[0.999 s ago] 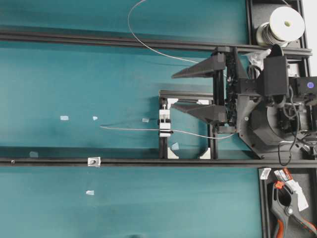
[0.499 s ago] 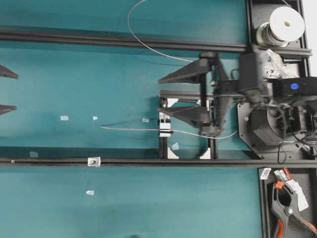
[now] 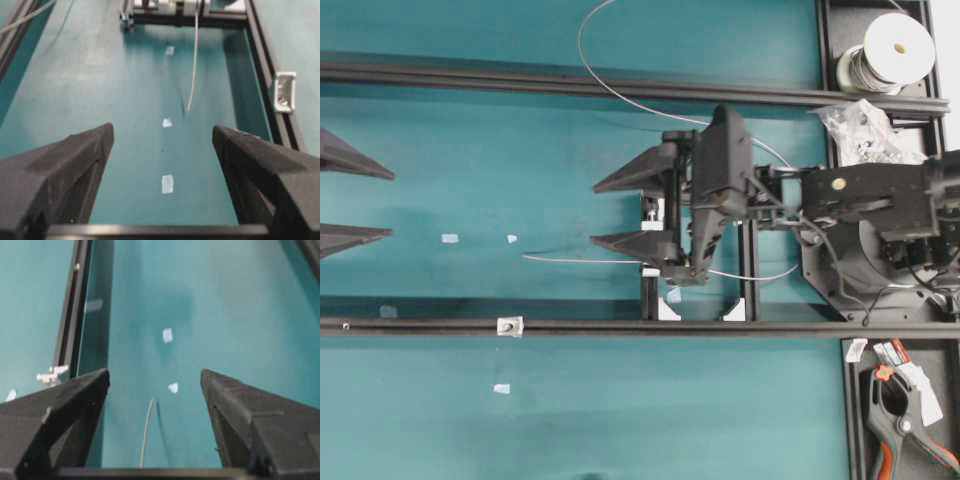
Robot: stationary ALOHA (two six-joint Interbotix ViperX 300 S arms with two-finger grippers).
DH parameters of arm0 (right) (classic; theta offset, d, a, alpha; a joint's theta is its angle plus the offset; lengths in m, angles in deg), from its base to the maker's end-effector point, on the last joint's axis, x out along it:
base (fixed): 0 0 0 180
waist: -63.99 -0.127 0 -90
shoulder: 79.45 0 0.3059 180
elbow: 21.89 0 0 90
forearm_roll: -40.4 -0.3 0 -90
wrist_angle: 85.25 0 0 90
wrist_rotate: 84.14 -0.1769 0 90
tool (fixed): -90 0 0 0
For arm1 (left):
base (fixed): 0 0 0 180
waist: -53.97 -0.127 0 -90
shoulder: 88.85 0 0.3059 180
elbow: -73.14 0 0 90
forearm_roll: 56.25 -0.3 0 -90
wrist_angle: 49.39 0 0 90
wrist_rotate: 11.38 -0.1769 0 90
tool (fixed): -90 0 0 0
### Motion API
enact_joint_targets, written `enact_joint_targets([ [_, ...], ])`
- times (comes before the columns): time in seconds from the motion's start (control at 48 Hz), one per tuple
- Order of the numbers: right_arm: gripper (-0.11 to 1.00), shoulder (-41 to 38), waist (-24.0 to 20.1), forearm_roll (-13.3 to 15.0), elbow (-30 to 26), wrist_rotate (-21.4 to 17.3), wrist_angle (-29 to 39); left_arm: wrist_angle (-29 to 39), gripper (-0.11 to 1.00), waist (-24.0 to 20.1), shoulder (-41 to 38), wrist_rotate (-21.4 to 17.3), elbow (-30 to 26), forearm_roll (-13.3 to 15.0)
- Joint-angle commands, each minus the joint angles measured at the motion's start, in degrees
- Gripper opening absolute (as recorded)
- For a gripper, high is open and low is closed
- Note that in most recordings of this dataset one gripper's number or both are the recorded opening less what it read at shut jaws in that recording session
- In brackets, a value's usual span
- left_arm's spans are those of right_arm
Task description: Insert the wire through the hole in the metal fitting.
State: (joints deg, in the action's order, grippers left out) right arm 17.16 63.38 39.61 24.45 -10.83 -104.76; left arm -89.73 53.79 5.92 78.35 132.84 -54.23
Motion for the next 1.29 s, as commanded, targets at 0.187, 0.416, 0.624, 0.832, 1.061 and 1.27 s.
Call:
enact_joint_targets([
  [0.187, 0.83, -5.19, -1.58, -0.09, -1.76, -1.76, -2.46, -8.26, 0.87, 0.53, -9.58, 0.97, -1.49, 0.18],
  [0.416, 0.82, -8.44, -2.90, -0.09, -2.02, -4.22, -2.72, -8.96, 0.87, 0.97, -13.01, 1.32, -2.64, 0.18],
  [0.624, 0.80, -11.34, -3.60, -0.09, -2.72, -5.19, -2.37, -8.96, 0.86, 1.05, -13.27, 1.32, -2.81, 0.26],
  [0.832, 0.75, -14.15, -3.60, -0.09, -2.72, -5.27, -2.46, -8.96, 0.86, 1.23, -13.45, 1.32, -2.37, 0.18],
  [1.061, 0.75, -16.88, -3.60, -0.09, -2.81, -5.27, -2.64, -8.96, 0.86, 2.02, -13.54, 1.41, -2.64, 0.26],
  [1.27, 0.75, -18.46, -3.60, -0.09, -3.25, -5.27, -2.55, -8.96, 0.86, 2.02, -13.54, 1.41, -3.16, 0.26],
])
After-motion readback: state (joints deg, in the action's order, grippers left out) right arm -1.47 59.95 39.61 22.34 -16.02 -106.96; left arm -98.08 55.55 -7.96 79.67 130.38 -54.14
